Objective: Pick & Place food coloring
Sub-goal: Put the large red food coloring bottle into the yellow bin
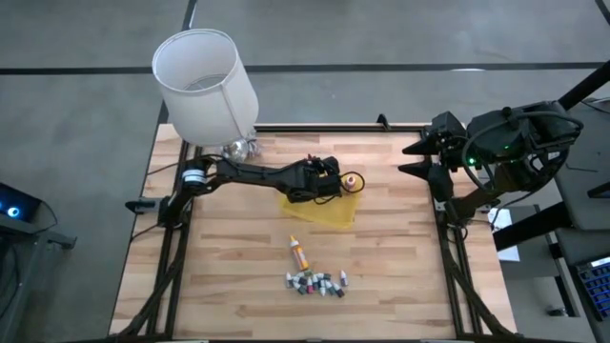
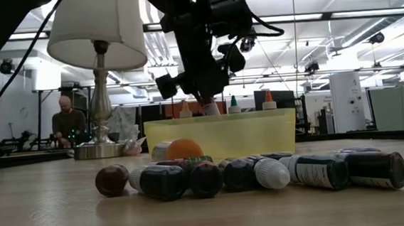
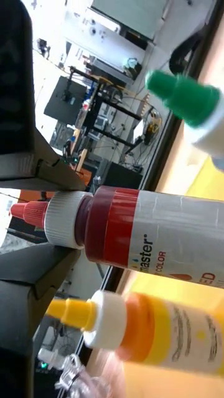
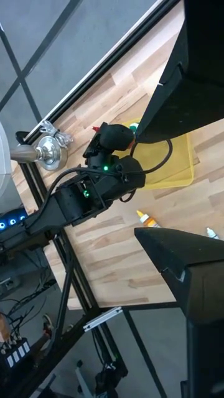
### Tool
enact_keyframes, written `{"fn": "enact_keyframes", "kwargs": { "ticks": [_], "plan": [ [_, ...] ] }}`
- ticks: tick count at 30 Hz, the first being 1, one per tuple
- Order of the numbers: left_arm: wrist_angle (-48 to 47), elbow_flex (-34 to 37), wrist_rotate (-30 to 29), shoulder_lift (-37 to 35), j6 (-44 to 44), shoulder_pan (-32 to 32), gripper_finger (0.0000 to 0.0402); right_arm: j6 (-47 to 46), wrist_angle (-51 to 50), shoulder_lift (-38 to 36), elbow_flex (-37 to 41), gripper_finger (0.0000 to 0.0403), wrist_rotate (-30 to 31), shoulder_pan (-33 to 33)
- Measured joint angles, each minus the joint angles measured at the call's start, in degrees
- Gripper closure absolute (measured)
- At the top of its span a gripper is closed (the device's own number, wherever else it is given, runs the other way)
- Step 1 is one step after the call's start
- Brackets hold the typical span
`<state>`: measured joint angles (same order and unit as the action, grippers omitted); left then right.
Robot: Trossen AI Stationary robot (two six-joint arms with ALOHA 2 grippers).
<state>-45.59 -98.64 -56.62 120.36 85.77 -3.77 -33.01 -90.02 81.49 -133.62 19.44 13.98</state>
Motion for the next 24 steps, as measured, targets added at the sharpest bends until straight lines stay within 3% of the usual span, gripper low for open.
{"fn": "enact_keyframes", "kwargs": {
  "ticks": [15, 24],
  "plan": [
    [2.49, 2.72, -0.46, 0.0, 3.07, -0.56, 0.0309, -0.59, 0.0, 0.0, 0.0, 0.0179, -0.17, 0.0],
    [6.17, 3.08, -0.43, 0.0, 7.68, -0.87, 0.0309, -0.51, 0.0, -0.27, 0.01, 0.0179, -3.29, 0.0]
  ]
}}
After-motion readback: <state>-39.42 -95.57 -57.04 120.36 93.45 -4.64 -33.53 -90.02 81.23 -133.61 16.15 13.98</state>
